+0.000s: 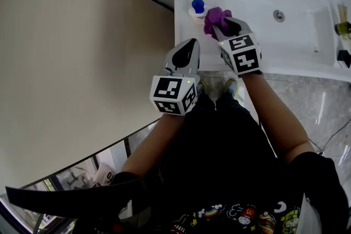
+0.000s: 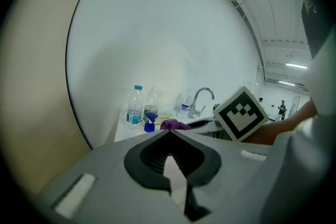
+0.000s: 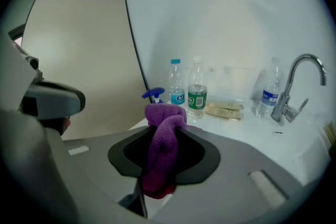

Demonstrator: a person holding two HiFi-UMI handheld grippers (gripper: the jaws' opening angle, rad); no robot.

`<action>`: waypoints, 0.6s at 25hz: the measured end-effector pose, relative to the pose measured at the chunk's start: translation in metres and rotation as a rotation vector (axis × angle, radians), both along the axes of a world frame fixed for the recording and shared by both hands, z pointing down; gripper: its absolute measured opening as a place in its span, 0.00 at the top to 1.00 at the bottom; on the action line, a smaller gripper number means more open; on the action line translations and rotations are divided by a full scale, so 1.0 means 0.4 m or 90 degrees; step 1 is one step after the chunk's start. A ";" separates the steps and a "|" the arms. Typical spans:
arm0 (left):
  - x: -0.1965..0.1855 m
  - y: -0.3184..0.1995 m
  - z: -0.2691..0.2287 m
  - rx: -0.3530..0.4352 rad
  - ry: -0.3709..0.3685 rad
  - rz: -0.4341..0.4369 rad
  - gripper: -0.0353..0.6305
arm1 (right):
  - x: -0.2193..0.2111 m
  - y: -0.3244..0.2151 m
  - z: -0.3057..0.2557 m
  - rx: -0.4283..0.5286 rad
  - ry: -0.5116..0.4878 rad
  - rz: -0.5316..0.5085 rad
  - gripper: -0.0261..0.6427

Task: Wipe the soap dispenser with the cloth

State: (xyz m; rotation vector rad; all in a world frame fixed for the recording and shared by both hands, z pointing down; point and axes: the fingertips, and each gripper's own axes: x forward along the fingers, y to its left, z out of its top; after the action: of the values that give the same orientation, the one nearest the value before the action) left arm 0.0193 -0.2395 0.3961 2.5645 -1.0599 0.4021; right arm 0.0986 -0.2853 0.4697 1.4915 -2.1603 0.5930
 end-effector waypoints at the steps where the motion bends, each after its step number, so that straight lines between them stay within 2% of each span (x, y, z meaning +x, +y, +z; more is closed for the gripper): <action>1: 0.007 0.000 -0.002 0.001 -0.003 -0.003 0.95 | 0.005 -0.007 -0.023 0.013 -0.005 -0.004 0.77; 5: 0.026 0.002 -0.008 0.005 -0.011 -0.013 0.95 | 0.011 -0.035 -0.113 0.069 -0.012 -0.030 0.76; 8: 0.031 0.000 -0.012 0.008 -0.017 -0.023 0.95 | 0.009 -0.058 -0.133 0.085 -0.013 -0.046 0.77; 15: 0.031 0.001 -0.003 0.004 -0.035 -0.037 0.95 | 0.033 -0.080 0.030 0.021 0.001 -0.047 0.77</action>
State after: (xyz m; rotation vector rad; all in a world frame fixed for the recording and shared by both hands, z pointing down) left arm 0.0316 -0.2390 0.3949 2.5337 -1.1543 0.4574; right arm 0.1118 -0.3171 0.4816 1.4223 -2.2235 0.5337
